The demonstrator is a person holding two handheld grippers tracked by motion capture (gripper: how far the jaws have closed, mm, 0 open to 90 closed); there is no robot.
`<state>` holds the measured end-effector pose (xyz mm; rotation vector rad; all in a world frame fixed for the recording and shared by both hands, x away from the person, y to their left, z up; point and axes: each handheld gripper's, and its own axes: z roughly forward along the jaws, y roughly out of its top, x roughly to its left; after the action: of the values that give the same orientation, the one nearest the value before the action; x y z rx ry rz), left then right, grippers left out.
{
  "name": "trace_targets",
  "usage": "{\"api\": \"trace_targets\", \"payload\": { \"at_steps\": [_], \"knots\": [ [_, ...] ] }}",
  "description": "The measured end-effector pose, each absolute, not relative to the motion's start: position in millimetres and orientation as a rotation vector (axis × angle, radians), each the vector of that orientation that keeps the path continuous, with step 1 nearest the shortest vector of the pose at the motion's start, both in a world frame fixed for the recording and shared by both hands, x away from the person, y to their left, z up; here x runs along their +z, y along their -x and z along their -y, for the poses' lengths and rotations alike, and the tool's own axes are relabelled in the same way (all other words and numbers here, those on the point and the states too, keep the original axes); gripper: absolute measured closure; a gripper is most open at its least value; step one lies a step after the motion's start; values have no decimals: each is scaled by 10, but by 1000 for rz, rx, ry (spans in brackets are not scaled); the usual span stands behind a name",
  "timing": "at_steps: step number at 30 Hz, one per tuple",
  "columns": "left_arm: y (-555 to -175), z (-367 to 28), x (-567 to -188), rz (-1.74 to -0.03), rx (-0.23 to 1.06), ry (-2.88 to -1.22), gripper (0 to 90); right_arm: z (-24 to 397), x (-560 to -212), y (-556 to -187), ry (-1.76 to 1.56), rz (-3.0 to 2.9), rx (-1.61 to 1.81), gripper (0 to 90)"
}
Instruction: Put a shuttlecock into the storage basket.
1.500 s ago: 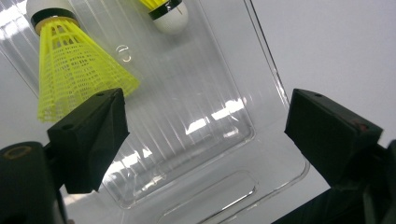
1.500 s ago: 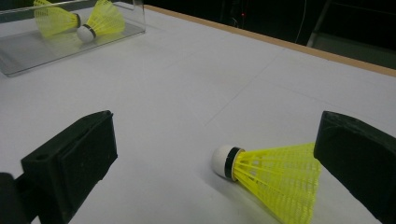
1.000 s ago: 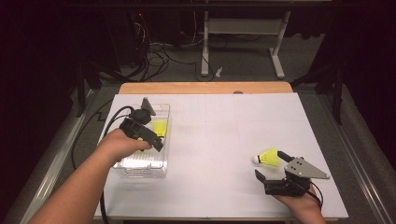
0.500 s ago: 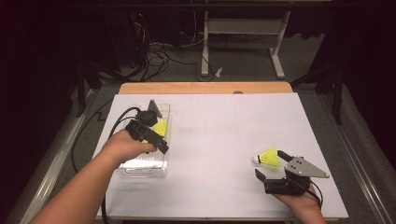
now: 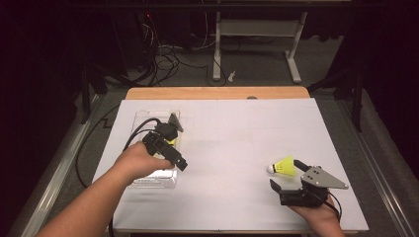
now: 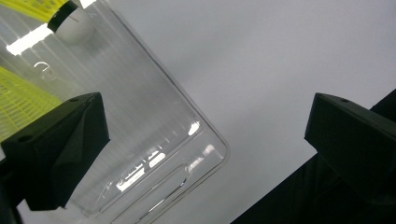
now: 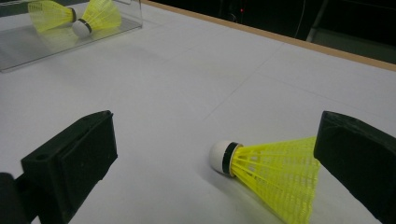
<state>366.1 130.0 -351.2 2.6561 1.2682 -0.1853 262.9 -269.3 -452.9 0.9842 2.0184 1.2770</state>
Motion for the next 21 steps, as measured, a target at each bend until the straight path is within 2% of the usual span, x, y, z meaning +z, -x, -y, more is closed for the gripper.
{"api": "trace_targets", "payload": {
  "at_steps": [21],
  "knots": [
    [-3484,-748,-3681,-1064,-225,-2740,11,2780,-4542,-2632,-1020,-1999,1270,0]
  ]
}}
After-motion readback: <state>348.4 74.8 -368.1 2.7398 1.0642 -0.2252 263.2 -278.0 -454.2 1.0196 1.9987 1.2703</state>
